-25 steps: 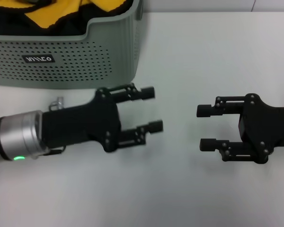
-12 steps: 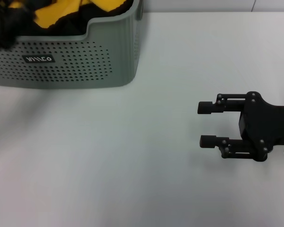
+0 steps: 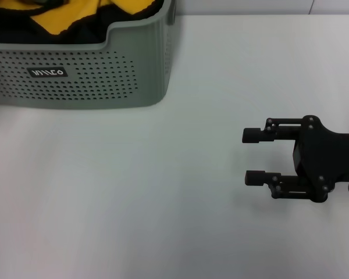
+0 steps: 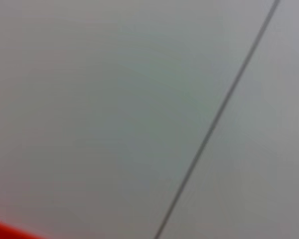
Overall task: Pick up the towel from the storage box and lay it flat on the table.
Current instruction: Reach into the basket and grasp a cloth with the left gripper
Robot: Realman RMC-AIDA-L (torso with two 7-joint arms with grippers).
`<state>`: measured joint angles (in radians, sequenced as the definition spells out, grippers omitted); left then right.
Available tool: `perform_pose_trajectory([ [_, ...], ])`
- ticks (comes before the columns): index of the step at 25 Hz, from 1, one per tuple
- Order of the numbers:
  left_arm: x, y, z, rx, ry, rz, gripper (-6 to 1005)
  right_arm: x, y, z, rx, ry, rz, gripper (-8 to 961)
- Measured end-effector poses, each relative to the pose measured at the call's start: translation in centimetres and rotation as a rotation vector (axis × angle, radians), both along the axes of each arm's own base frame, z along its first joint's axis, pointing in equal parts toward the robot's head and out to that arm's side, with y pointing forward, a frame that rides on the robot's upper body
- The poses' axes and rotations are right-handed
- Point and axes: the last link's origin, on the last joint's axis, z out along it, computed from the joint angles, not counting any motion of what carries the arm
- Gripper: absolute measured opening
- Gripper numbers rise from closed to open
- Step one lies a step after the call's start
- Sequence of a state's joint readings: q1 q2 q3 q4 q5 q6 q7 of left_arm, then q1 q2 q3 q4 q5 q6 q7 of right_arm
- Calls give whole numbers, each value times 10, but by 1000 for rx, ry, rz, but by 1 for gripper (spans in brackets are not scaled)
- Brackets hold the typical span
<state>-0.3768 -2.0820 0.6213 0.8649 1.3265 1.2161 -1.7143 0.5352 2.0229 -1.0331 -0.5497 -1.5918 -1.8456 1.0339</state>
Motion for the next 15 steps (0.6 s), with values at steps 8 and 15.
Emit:
perform_pose_trajectory([
  [8,0,25,-5,-86,139,161,668,-1,0,-2,-5,5,0,600],
  [15,11,26,2,-98,184,162,667,2,-1,-2,11,5,11,600],
])
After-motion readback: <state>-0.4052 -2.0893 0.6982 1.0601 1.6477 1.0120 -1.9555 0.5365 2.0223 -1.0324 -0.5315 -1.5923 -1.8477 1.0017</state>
